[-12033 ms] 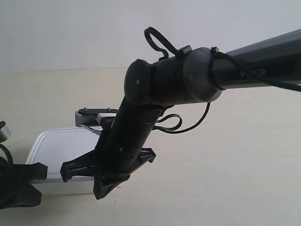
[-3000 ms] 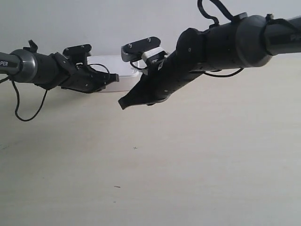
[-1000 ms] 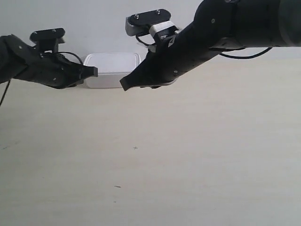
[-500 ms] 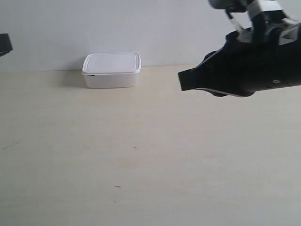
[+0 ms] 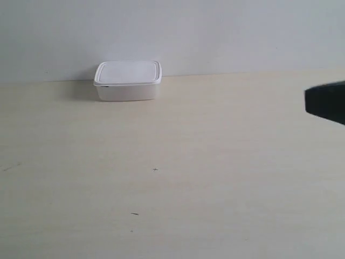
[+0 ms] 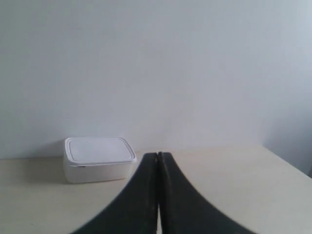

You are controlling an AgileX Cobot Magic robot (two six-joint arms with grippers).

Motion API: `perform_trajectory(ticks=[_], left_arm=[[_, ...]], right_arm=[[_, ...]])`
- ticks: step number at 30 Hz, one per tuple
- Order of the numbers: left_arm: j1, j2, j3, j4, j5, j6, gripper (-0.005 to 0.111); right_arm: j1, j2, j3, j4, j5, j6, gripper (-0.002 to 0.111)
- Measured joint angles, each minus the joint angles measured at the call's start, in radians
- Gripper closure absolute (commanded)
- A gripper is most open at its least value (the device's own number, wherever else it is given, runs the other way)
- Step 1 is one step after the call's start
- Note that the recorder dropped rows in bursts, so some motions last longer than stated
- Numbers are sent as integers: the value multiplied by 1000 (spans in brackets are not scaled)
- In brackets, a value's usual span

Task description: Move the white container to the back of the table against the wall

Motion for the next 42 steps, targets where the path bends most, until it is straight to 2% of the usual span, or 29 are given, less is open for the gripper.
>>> perform_trajectory(ticks=[8,12,16,20,23,30,42], left_arm=[[0,-136,24,0,112,0,107],[0,-160,24,17,124,0,107],[0,-160,62,34,32,0,107],[0,-160,144,19,-146,0,107],[0,-160,185,5,-214,0,107],[0,-160,199,1,-238,0,107],[0,-160,199,1,-238,0,107]], right_arm=[[0,-226,99,-89,58,123,108],[0,-267,140,-166,63,187,108],[0,-265,181,-242,7,216,108],[0,-229,212,-277,-150,217,108],[0,-190,226,-305,-257,217,108],[0,-106,231,-320,-317,251,108],[0,-116,231,-323,-326,277,108]])
